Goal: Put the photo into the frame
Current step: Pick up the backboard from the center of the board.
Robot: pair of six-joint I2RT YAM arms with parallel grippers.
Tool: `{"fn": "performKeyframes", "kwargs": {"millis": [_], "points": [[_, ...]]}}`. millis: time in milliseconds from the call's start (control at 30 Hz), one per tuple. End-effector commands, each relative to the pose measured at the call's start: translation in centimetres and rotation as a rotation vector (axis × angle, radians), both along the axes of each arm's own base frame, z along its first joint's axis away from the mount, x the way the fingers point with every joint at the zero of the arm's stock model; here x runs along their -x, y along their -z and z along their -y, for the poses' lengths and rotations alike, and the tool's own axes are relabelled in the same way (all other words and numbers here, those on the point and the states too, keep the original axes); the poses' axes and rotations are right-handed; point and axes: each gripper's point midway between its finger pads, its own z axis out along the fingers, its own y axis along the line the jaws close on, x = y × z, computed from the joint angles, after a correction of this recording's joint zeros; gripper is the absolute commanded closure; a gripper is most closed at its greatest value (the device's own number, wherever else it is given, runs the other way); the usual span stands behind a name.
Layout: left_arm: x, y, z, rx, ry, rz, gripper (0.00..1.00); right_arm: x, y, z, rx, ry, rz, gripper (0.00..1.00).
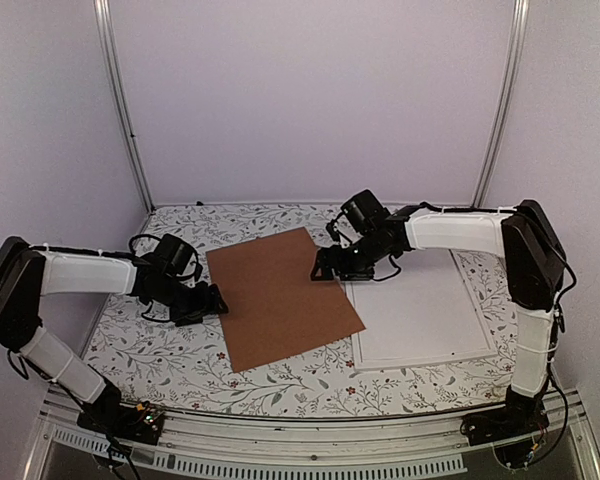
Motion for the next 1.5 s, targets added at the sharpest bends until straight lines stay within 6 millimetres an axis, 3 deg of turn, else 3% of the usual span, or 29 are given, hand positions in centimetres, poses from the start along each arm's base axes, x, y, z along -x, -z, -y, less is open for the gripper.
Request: {"fn": "performKeyframes", "kwargs": {"millis": [0, 400, 633, 1100, 1467], "points": [[0.4, 1.6, -0.4, -0.048, 0.006, -0.021, 0.22, -2.3, 1.0, 0.0, 0.058, -0.043, 0.058, 0.12], [0.3, 2.2, -0.2, -0.036, -0.012, -0.033, 0.22, -4.9, 5.0, -0.7, 0.164, -0.037, 0.046, 0.10], [0.3, 2.9, 0.0, -0.035, -0.010, -0.046, 0.22, -5.5, 5.8, -0.1, 0.206, -0.017, 0.055, 0.10], [0.8, 3.6, 1.4, 0.005, -0.019, -0.069, 0.23, -4.0, 7.4, 0.5, 0.174, -0.018, -0.079, 0.12], [1.1, 4.7, 2.3, 0.029, -0.031, -0.083, 0.23, -2.6, 5.7, 0.0, -0.068, -0.049, -0.222, 0.22]]}}
